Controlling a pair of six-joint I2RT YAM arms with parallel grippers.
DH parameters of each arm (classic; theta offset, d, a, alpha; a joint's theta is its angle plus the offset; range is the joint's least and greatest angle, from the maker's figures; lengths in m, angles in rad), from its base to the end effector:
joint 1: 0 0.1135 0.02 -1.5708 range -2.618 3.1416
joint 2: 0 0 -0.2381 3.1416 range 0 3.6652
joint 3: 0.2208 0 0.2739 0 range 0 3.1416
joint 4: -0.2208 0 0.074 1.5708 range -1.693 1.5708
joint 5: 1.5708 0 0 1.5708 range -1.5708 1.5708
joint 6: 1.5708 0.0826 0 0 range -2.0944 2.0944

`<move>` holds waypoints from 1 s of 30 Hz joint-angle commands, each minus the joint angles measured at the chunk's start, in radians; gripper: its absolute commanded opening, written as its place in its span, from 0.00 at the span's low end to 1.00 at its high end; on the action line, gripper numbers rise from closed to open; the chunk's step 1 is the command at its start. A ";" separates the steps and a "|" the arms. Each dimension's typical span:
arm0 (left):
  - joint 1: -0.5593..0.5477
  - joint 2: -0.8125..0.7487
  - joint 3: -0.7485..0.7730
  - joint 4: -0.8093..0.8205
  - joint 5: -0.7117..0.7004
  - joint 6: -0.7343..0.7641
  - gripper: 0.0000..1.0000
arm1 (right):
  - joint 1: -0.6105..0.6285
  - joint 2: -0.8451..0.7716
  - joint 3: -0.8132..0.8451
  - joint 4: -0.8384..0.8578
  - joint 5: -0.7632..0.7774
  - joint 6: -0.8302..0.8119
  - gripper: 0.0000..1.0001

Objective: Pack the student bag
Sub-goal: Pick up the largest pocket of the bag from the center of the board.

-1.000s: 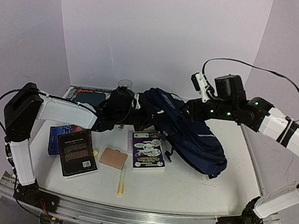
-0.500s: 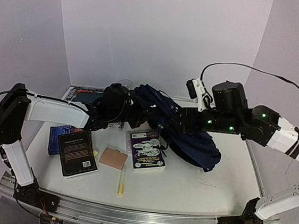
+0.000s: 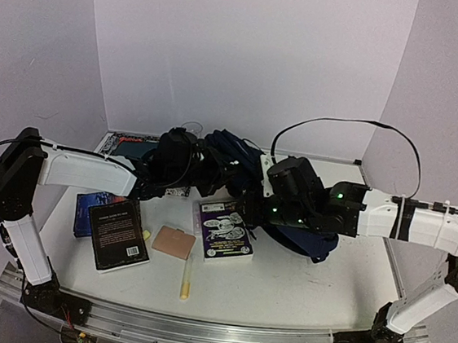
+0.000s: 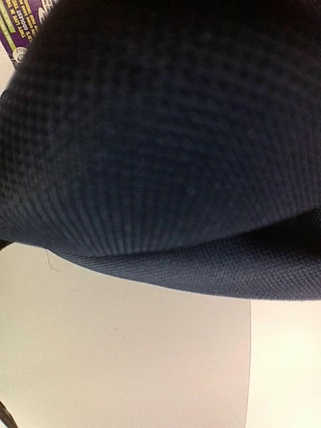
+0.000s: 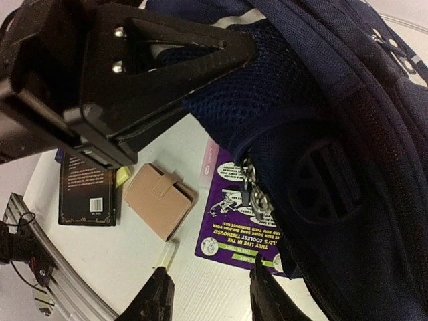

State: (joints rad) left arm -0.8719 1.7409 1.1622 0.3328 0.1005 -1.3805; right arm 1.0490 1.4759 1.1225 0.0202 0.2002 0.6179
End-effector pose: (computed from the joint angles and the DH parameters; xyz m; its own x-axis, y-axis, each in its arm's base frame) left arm 0.2950 -0.3639 0.2142 -0.8390 -0.5202 -0.1595 0.0021 0.2900 -0.9570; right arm 0.2213 0.3519 0.2636 -0.5708 0.1463 -0.8079 -0.5217 0.6952 0.4944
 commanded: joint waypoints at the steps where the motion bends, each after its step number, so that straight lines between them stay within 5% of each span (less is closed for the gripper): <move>1: 0.000 -0.080 0.027 0.139 -0.030 -0.019 0.00 | 0.000 0.038 -0.009 0.103 0.107 0.064 0.40; 11: -0.007 -0.076 0.026 0.139 0.003 -0.042 0.00 | -0.003 0.097 -0.030 0.206 0.262 0.082 0.42; 20: -0.013 -0.079 0.027 0.140 0.026 -0.055 0.00 | -0.016 0.118 -0.094 0.400 0.217 -0.015 0.43; 30: -0.013 -0.082 0.021 0.141 0.024 -0.043 0.00 | -0.027 0.025 -0.257 0.610 0.130 -0.070 0.28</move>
State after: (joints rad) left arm -0.8776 1.7409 1.1622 0.3325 0.1053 -1.4185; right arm 1.0412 1.5743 0.9285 0.5142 0.3508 0.5796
